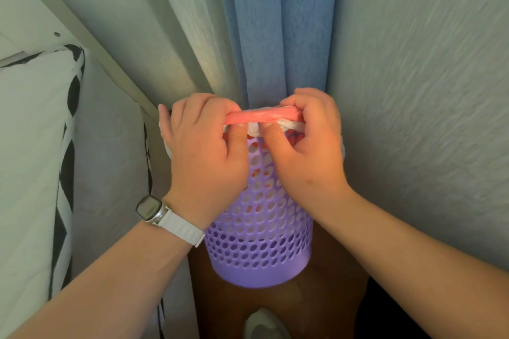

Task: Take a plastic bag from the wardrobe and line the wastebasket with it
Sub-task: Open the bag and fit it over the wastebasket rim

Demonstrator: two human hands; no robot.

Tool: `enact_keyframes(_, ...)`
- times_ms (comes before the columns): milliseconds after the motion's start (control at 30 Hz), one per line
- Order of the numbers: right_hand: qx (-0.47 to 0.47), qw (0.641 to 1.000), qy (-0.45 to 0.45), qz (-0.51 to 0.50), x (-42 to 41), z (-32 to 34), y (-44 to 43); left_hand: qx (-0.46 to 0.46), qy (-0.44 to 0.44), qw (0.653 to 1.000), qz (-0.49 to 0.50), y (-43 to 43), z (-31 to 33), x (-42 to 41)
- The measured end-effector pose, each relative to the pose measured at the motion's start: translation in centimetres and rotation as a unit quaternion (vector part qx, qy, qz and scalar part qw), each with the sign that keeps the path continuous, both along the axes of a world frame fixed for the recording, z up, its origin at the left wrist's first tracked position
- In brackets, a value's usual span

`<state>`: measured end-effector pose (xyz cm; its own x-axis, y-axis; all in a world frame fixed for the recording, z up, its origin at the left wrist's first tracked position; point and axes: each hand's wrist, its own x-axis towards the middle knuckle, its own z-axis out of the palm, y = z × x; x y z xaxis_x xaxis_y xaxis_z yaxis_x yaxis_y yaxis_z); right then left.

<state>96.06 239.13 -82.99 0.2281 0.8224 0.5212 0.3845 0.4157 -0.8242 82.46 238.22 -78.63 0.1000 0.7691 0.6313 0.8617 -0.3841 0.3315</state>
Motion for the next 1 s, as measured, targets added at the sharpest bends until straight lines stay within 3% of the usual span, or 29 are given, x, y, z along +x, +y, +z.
enact_keyframes(167, -0.04, 0.999, 0.007, 0.026, 0.6, -0.5, 0.2, -0.016, -0.031, 0.999, -0.038, 0.7, -0.9, -1.1)
enact_keyframes(533, -0.014, 0.999, 0.05, 0.003, 1.5, -0.5, 0.9, -0.001, -0.052, 0.997, -0.048, 0.7, -0.8, -0.9)
enact_keyframes(733, 0.014, 0.999, 0.034, -0.026, 0.9, 0.3, 0.5, 0.005, 0.016, 1.0, -0.014, -0.8, -0.2, 1.0)
enact_keyframes(1000, 0.015, 1.0, -0.005, -0.025, -0.4, 0.2, -0.3, 0.02, 0.012, 0.999, 0.023, -0.3, -0.4, 0.9)
